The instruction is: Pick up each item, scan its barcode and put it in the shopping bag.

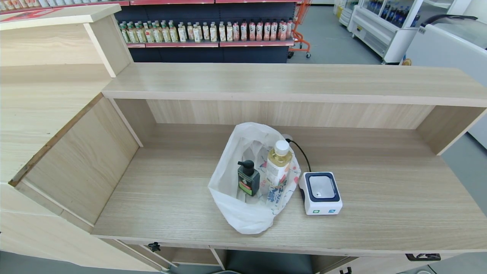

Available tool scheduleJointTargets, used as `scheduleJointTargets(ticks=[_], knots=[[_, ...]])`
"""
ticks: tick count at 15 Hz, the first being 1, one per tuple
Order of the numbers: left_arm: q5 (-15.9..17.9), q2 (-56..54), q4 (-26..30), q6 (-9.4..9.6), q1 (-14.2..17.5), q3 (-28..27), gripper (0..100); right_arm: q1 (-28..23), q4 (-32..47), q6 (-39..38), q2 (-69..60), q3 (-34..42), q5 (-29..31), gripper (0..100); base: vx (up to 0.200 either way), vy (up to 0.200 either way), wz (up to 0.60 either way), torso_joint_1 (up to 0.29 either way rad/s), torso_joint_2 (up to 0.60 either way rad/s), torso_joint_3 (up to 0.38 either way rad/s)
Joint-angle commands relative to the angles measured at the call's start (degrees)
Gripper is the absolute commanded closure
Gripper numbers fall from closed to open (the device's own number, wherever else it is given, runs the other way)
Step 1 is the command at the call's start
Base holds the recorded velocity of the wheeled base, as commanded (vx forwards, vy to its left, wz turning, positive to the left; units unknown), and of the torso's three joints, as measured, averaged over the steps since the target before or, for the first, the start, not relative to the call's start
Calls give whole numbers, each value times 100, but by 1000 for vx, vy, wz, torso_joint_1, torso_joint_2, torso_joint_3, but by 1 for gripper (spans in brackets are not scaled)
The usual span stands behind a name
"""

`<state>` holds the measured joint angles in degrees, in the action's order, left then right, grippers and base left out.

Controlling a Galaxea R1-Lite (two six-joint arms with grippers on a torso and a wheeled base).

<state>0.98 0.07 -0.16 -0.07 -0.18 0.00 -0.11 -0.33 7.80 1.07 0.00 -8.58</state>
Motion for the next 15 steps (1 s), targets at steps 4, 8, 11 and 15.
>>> scheduleJointTargets(ticks=[4, 8, 11, 15], knots=[[-1, 1, -2, -1, 1, 0, 0, 2, 59, -33, -107, 0, 76, 0, 0, 0, 0, 0, 0, 0], [-1, 1, -2, -1, 1, 0, 0, 2, 59, -42, -107, 0, 76, 0, 0, 0, 0, 0, 0, 0], [-1, 1, -2, 7, 1, 0, 0, 2, 59, -59, -107, 0, 76, 0, 0, 0, 0, 0, 0, 0], [-1, 1, -2, -45, 1, 0, 0, 2, 59, -77, -107, 0, 102, 0, 0, 0, 0, 0, 0, 0]])
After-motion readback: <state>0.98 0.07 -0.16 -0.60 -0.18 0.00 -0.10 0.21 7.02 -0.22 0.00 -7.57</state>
